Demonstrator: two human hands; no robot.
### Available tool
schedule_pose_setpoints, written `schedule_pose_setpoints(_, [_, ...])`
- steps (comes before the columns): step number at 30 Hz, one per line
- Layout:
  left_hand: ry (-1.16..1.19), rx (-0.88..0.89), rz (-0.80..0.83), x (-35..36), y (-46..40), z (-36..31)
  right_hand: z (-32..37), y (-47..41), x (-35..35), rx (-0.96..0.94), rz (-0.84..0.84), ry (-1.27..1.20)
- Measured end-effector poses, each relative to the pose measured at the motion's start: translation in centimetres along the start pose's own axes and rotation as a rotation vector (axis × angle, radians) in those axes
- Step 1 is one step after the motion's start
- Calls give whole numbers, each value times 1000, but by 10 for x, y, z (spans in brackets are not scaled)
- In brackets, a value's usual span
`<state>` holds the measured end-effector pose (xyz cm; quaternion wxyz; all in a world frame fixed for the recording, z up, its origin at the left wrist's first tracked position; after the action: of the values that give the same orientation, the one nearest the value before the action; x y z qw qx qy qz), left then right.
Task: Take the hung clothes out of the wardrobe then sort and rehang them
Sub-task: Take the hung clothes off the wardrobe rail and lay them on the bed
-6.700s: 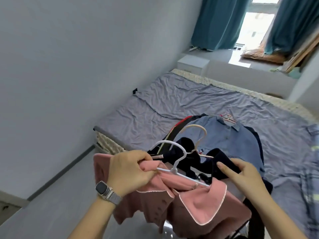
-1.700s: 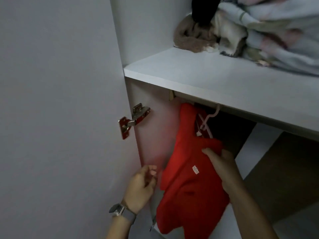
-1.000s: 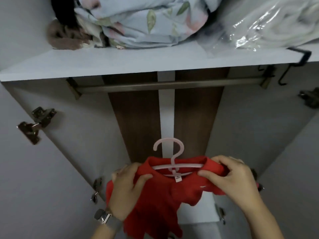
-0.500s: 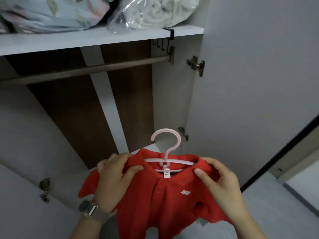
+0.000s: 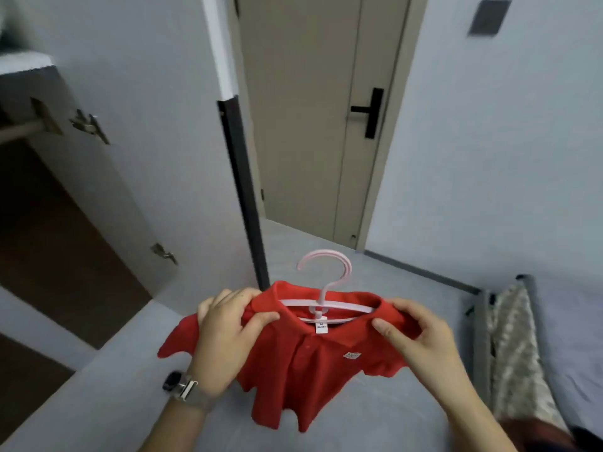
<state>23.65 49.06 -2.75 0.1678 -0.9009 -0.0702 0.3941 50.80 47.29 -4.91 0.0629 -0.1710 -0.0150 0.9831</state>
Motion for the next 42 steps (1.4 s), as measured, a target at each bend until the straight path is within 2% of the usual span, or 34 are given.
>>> schedule_pose_setpoints(5, [122, 166, 176, 97, 4, -104, -43, 61, -129, 94, -246, -15])
schedule_pose_setpoints(9, [207, 300, 330, 164, 18, -179, -59, 119, -209, 118, -445, 95])
schedule_pose_setpoints(17, [368, 600, 608, 251, 50, -315, -74, 235, -308, 237, -835, 199])
schedule_pose_setpoints(24, [470, 805, 802, 292, 73, -397, -62, 304, -335, 325, -1110, 268])
schedule_pose_setpoints(32, [584, 939, 1038, 316, 93, -450, -64, 360, -320, 674, -1427, 471])
schedule_pose_setpoints(42, [631, 1095, 1361, 358, 159, -488, -59, 412, -279, 835, -1703, 396])
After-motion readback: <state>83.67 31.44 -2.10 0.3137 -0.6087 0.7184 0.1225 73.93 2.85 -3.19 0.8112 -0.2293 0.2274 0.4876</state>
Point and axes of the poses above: each hand's wrist, its own y-axis away from the middle knuckle, its own x-axis out of the palm, z = x × y, the point moved 5 cm from there along -y, towards the middle knuckle, and after that the axes turned 5 degrees about y, right-handed, at the moved point
